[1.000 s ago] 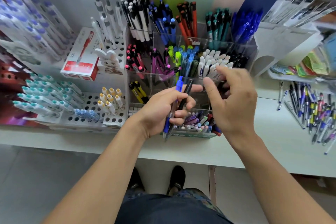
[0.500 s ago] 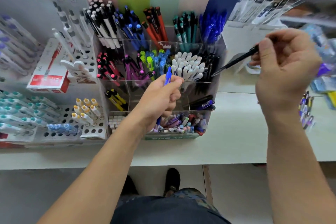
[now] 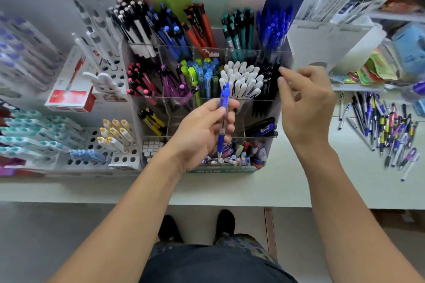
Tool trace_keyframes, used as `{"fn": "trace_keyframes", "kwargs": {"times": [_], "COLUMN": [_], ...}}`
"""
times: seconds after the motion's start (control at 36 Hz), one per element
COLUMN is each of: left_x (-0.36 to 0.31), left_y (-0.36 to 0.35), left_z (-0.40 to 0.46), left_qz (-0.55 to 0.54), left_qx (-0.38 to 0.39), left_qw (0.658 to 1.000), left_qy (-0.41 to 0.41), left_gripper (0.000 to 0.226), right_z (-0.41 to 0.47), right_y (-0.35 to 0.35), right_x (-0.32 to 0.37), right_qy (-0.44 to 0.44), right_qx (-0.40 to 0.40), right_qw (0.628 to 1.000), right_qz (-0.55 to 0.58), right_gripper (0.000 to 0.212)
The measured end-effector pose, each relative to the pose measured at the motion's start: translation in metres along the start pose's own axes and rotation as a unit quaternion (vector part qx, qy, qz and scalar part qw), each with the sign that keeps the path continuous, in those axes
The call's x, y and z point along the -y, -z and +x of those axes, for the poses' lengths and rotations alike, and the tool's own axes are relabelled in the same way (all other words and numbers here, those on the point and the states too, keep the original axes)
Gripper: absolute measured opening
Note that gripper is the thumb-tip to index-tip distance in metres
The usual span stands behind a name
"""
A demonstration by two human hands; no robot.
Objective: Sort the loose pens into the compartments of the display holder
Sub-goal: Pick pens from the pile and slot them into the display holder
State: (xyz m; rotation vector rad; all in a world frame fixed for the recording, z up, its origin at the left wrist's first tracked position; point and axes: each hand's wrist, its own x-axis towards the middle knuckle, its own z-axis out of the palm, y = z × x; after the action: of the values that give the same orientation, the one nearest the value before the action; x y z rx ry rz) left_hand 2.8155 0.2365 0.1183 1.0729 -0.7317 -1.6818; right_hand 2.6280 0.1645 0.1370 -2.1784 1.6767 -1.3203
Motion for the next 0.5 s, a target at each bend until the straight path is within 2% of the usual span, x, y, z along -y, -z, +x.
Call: {"fn": "trace_keyframes", "kwargs": {"times": [0.06, 0.14, 0.19, 0.33, 0.5], "left_x": [0.003, 0.006, 0.007, 0.013, 0.010], "left_y": [0.006, 0.011, 0.015, 0.041, 0.068], "left_z": [-0.004, -0.012, -0.017, -0.028, -0.042], "left_qz": [0.088, 0.159, 0.158, 0.201, 0.193], "left_qx": [-0.021, -0.046, -0.067, -0.158, -0.228], "left_qw": [0.996, 0.984, 0.982, 0.959, 0.946], "left_qy": [-0.016, -0.061, -0.083, -0.119, -0.127], "left_gripper": [0.029, 0.022, 0.017, 0.007, 0.017], "right_z": [-0.009, -0.026, -0.037, -0.044, -0.036], "right_y": [0.005, -0.003, -0.016, -0.035, -0.032], "right_x": [0.021, 0.055, 0.067, 0.075, 0.089], "right_qy": [-0.039, -0.147, -0.197, -0.270, -0.209], "right_qx": [-0.020, 0.136, 0.198, 0.226, 0.148], "right_qw": [0.997, 0.958, 0.921, 0.848, 0.885], "right_qz": [0.065, 0.205, 0.271, 0.396, 0.388], "right_gripper": [0.021, 0.013, 0.005, 0.010, 0.016]}}
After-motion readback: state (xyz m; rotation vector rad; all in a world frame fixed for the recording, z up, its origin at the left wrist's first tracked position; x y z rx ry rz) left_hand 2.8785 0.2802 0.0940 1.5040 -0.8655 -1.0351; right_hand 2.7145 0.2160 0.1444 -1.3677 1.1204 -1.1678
